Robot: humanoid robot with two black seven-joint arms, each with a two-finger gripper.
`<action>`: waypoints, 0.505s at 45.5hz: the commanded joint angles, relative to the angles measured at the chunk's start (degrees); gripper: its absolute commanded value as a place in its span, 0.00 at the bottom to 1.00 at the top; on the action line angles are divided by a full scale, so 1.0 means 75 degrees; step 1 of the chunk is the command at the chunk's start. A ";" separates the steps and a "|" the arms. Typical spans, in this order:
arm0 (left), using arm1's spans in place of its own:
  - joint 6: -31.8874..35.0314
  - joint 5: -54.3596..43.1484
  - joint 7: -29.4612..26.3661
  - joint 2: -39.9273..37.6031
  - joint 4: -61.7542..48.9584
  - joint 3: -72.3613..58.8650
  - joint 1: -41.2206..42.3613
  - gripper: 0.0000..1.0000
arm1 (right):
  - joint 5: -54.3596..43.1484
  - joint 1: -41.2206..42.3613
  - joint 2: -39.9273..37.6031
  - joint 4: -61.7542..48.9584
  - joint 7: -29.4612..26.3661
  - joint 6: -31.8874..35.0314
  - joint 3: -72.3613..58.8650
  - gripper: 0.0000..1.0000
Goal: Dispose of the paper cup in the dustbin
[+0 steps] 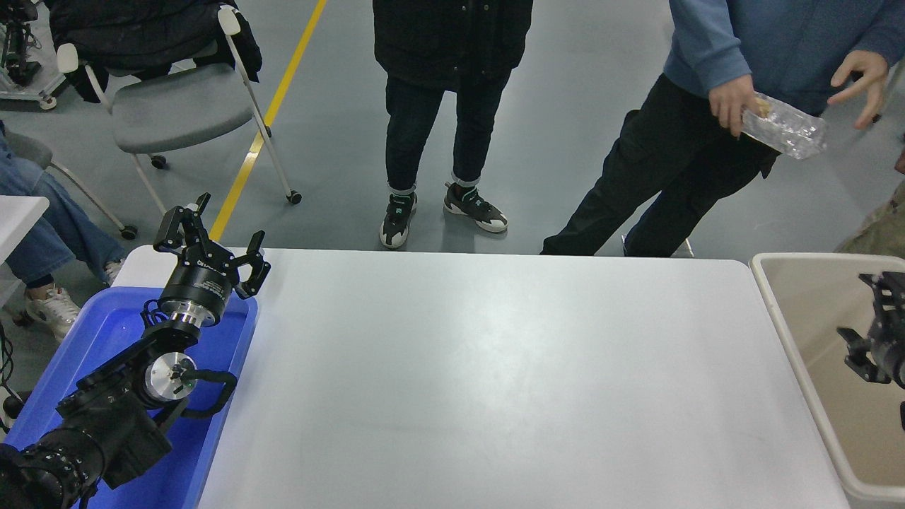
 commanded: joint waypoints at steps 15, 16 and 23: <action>0.0000 0.0000 0.0000 0.0000 0.0000 0.0000 0.0000 1.00 | -0.0948 -0.0211 0.1227 0.2429 0.1027 0.0251 0.3362 1.00; 0.0000 0.0000 0.0000 0.0000 0.0000 0.0000 0.0000 1.00 | -0.1007 -0.0211 0.1297 0.2429 0.1074 0.0251 0.3421 1.00; 0.0000 0.0000 0.0000 0.0000 0.0000 0.0000 0.0000 1.00 | -0.1136 -0.0234 0.1591 0.2429 0.1180 0.0251 0.3925 1.00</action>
